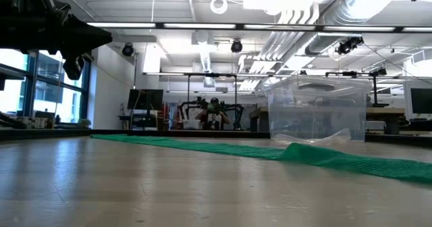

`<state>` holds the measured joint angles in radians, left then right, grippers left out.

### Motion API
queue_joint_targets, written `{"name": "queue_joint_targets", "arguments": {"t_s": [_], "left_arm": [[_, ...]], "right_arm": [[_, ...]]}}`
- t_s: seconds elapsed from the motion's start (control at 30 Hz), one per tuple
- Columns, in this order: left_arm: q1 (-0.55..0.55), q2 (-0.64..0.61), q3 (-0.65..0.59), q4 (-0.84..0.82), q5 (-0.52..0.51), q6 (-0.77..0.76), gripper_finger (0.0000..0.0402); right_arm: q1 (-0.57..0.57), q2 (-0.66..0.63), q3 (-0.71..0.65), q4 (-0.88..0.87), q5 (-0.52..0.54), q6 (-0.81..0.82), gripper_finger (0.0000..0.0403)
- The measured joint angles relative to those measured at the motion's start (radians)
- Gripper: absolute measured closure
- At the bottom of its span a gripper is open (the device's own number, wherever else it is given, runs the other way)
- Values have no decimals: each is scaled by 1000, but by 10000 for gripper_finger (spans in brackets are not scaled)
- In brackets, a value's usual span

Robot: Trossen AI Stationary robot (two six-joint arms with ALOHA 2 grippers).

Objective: Roll bandage
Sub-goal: Roll the green bandage

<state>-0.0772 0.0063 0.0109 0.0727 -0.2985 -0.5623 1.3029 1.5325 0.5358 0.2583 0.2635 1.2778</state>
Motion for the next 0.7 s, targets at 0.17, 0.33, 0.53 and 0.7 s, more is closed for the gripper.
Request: {"name": "queue_joint_targets", "arguments": {"t_s": [0.17, 0.33, 0.53, 0.7], "left_arm": [[0, 0, 0, 0, 0, -11, 373], [0, 0, 0, 0, 0, -11, 373], [0, 0, 0, 0, -1, -11, 373], [0, 0, 0, -1, -3, -11, 373]], "right_arm": [[0, -1, 52, -116, 76, -47, 117], [0, -1, 70, -189, 120, -64, 117], [1, 13, 70, -212, 120, -54, 117], [13, 84, 70, -105, 101, 5, 117]]}}
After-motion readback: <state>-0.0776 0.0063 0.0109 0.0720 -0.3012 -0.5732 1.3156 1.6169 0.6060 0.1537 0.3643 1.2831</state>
